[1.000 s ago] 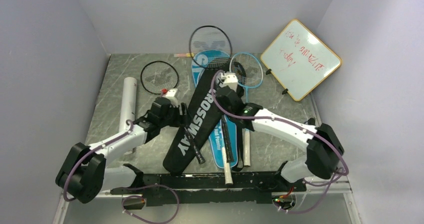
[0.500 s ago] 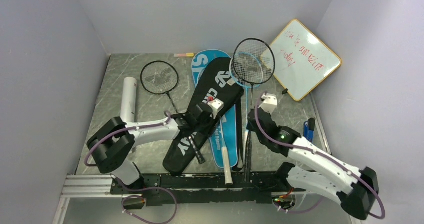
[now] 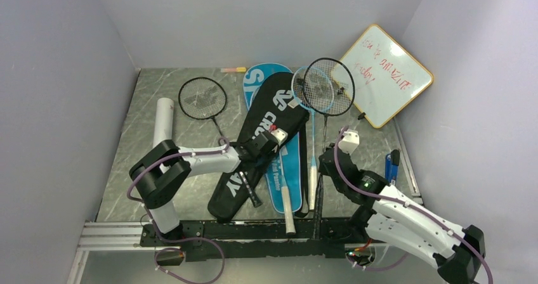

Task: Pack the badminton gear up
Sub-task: Adjust the racket bag at the center of the board.

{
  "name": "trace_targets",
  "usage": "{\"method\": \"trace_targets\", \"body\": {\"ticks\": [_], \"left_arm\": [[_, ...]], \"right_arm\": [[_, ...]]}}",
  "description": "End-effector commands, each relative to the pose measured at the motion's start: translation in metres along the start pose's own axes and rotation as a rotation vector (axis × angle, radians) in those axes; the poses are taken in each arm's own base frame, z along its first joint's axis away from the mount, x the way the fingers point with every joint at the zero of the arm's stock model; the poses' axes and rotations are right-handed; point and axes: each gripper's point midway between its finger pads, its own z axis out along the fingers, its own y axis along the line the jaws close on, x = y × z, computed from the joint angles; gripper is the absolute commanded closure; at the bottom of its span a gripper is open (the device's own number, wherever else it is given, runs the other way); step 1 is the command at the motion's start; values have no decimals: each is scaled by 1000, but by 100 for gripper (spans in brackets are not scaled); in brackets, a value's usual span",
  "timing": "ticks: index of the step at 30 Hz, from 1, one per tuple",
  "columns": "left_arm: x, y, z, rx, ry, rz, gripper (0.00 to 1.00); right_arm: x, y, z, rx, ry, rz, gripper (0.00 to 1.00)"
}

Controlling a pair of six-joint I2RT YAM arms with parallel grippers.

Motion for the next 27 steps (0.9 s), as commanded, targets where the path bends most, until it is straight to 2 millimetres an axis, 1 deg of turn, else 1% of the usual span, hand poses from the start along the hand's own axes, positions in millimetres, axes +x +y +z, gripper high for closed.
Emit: {"method": "trace_targets", "body": {"ticks": [1, 2, 4, 10, 13, 15, 18, 20, 24, 27], "left_arm": [[-3, 7, -1, -60, 15, 16, 83], [-7, 7, -4, -59, 9, 14, 89], [-13, 4, -11, -45, 1, 10, 95], [-31, -15, -32, 50, 1, -28, 95], [-38, -24, -40, 138, 13, -79, 95], [-43, -26, -44, 202, 15, -116, 95], [-50, -23, -48, 277, 15, -183, 95], [-56, -25, -54, 357, 7, -225, 95], [-69, -24, -66, 500, -26, -307, 95], [-81, -16, -78, 579, -54, -359, 95]], "right_arm": [[1, 3, 1, 14, 21, 4, 100], [2, 3, 1, 19, 33, 2, 100], [6, 4, 0, 20, 62, -2, 100], [4, 14, -9, 5, 126, 2, 100], [3, 22, -16, -24, 164, -1, 100], [5, 23, -20, -22, 192, 10, 100], [5, 17, -24, 14, 210, 18, 100], [3, 13, -27, 41, 212, 39, 100], [-4, 14, -34, 46, 211, 75, 100], [-9, 14, -39, 39, 207, 86, 100]]}}
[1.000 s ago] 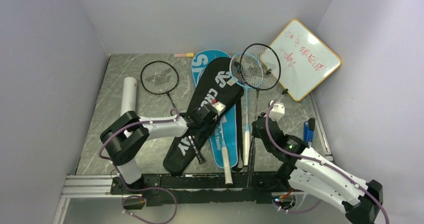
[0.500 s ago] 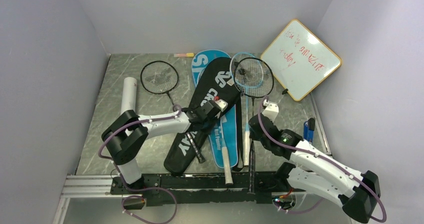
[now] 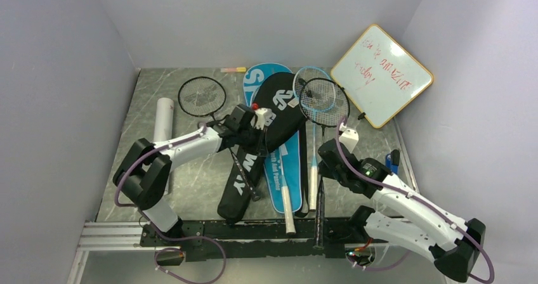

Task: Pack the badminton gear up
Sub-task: Adjust the racket bag at the center of the board.

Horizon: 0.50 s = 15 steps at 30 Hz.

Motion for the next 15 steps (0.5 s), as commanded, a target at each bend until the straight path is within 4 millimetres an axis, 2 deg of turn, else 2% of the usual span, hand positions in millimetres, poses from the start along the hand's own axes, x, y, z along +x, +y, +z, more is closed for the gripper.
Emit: {"method": "trace_targets", "body": {"ticks": [1, 3, 6, 10, 15], "left_arm": [[-35, -39, -34, 276, -89, -52, 95], [-47, -48, -47, 353, -122, -71, 95], [-63, -74, -66, 507, -152, -105, 95], [-72, -106, -85, 732, -149, -129, 95], [-72, -118, -98, 802, -138, -132, 95]], "right_arm": [[-20, 6, -19, -26, -43, 70, 100], [-24, 4, -22, -21, -57, 79, 100], [-28, 2, -27, -25, -75, 93, 100], [-35, 1, -33, -43, -102, 107, 100], [-38, 1, -35, -52, -118, 119, 100]]}}
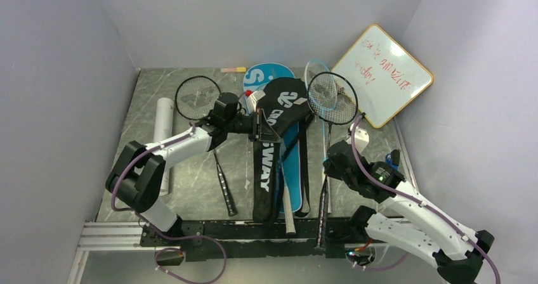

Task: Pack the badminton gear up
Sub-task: Adjust the racket bag at the center of the board.

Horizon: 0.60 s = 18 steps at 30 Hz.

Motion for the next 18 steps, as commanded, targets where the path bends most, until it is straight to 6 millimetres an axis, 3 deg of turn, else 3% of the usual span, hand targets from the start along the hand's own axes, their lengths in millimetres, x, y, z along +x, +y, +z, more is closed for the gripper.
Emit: {"method": "trace_targets", "body": {"ticks": [1, 4, 6, 9, 12, 15, 18], "left_arm": [[-5, -55, -10, 193, 27, 78, 95], [-13, -45, -15, 41, 20, 153, 95], [-22, -25, -26, -171, 16, 211, 95], [-46, 12, -60, -531, -55, 289, 95], [-67, 36, -105, -849, -119, 327, 95], [-85, 35, -132, -988, -175, 367, 95], [-94, 19, -130, -942, -201, 405, 95]], "right_arm": [[-23, 8, -11, -30, -74, 49, 100], [-22, 8, -10, -27, -75, 49, 100], [-23, 7, -10, -22, -79, 51, 100], [-23, 7, -8, -20, -82, 50, 100], [-24, 8, -7, -22, -84, 49, 100], [-24, 9, -7, -22, -85, 51, 100], [-24, 10, -7, -24, -85, 50, 100]]}}
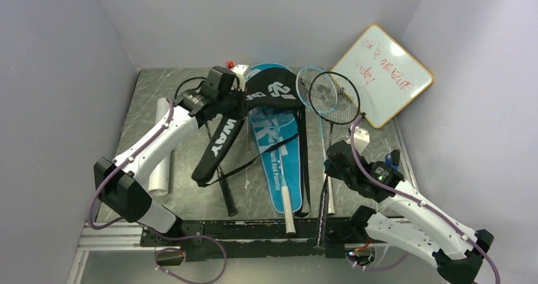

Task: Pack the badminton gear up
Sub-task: Adjust the racket bag at the center of the board, then open the racket bag at the center of the board.

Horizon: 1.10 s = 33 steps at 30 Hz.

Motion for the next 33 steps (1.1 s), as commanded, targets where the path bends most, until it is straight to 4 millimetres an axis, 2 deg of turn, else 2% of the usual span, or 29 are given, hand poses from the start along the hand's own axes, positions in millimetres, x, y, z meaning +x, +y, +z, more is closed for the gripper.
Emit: {"method": "trace_targets", "body": {"ticks": [1, 3, 5, 8, 11, 15, 17, 19, 21, 24, 27, 33], "left_arm": [[-15, 21, -24, -128, -48, 91, 95], [-6, 11, -18, -56, -23, 93, 95], [14, 10, -6, -25, 33, 85, 95], [61, 20, 21, -17, 158, 54, 95], [104, 23, 39, 2, 263, 37, 95], [162, -3, 55, 53, 426, 136, 91], [180, -16, 59, 60, 486, 201, 81], [182, -20, 59, 27, 483, 258, 60], [174, -17, 58, -29, 450, 289, 50], [158, -14, 55, -113, 377, 331, 49], [150, -9, 52, -202, 328, 375, 49], [154, 0, 52, -326, 311, 445, 48]], "right_arm": [[-21, 13, -7, -39, -67, 48, 100], [-20, 15, -6, -50, -62, 44, 100], [-16, 19, -5, -76, -49, 34, 100], [-10, 27, -3, -117, -23, 6, 100], [-4, 26, 3, -96, -1, -9, 100], [-2, 23, 8, -48, 14, -33, 100], [-3, 24, 8, -47, 13, -36, 100], [-3, 25, 8, -53, 13, -33, 100], [-2, 25, 8, -66, 14, -28, 100], [-1, 24, 7, -74, 11, -23, 100], [-1, 23, 6, -78, 5, -25, 100], [-4, 24, 4, -82, 1, -33, 100]]}}
